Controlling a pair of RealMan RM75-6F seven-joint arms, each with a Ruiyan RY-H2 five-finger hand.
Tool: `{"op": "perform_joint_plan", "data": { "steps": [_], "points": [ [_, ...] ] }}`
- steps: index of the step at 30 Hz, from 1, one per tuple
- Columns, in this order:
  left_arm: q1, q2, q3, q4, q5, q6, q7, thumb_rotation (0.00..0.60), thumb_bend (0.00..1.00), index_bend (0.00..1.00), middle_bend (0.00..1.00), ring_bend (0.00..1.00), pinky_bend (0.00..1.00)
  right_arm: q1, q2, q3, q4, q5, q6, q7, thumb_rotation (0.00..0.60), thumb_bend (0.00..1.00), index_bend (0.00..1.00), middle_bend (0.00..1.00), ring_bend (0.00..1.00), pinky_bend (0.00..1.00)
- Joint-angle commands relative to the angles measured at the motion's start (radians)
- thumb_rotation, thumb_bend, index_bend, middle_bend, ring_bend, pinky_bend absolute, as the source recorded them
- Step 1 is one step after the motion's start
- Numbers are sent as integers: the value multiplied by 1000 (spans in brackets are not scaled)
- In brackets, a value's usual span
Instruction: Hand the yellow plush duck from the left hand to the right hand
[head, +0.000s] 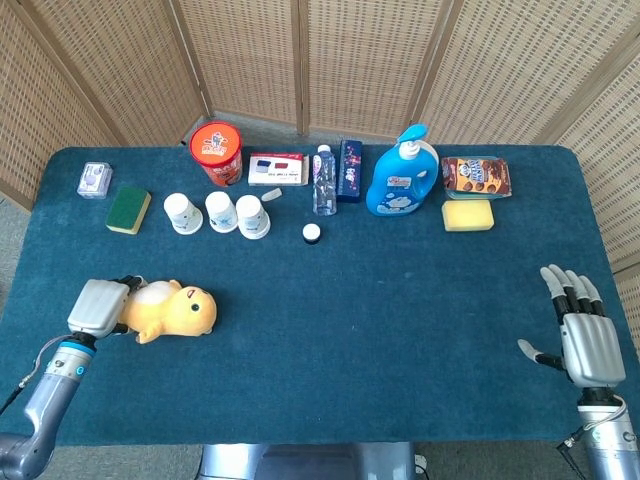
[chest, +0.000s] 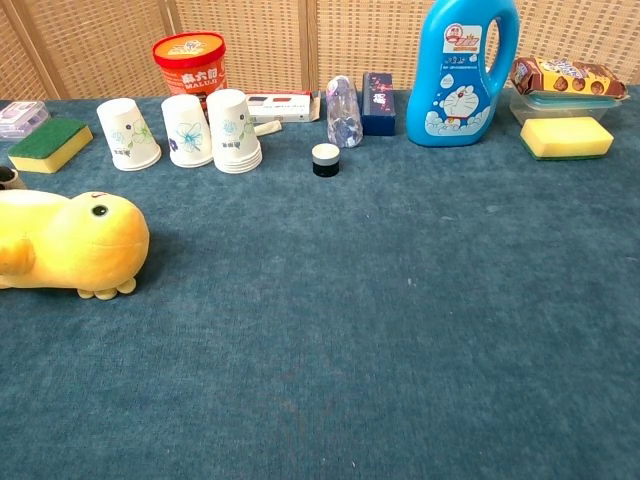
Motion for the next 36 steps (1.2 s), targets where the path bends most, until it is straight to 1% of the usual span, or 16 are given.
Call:
{"op": "perform_joint_plan", "data": {
  "steps": [1, 5, 8, 11, 15, 19, 23, 29, 36],
  "points": [
    [4, 2, 0, 5, 41, 37, -61, 600, 16, 640, 635, 569, 766, 2, 5, -8, -7, -8, -15, 20, 600, 0, 0, 0, 0, 0],
    [2, 24, 4, -25, 91, 65, -162, 600, 17, 642, 636, 570, 766, 11, 9, -18, -11, -26, -38, 43, 600, 0, 0, 0, 0, 0],
    [-1, 41, 6, -55, 144, 103, -242, 600, 16, 647, 640, 572, 766, 28, 18, -30, -24, -48, -77, 98, 600, 0, 0, 0, 0, 0],
    [-14, 48, 3, -89, 199, 141, -318, 600, 16, 650, 645, 572, 766, 66, 35, -41, -30, -75, -149, 184, 600, 0, 0, 0, 0, 0],
    [-47, 32, -4, -108, 237, 138, -370, 600, 17, 651, 645, 570, 766, 129, 56, -43, -24, -104, -248, 281, 600, 0, 0, 0, 0, 1],
    [-87, -5, -22, -120, 231, 102, -420, 600, 16, 650, 645, 569, 766, 186, 68, -29, -26, -128, -308, 354, 600, 0, 0, 0, 0, 33],
    [-126, -55, -50, -121, 205, 62, -421, 600, 16, 649, 645, 565, 766, 224, 71, -14, -39, -143, -334, 394, 600, 0, 0, 0, 0, 49],
    [-174, -151, -89, -122, 163, 25, -419, 600, 16, 649, 645, 563, 766, 266, 71, 1, -70, -141, -366, 395, 600, 0, 0, 0, 0, 51],
    [-222, -251, -129, -112, 113, -10, -396, 600, 16, 649, 645, 563, 766, 289, 72, 3, -98, -135, -383, 390, 600, 0, 0, 0, 0, 52]
  ]
}}
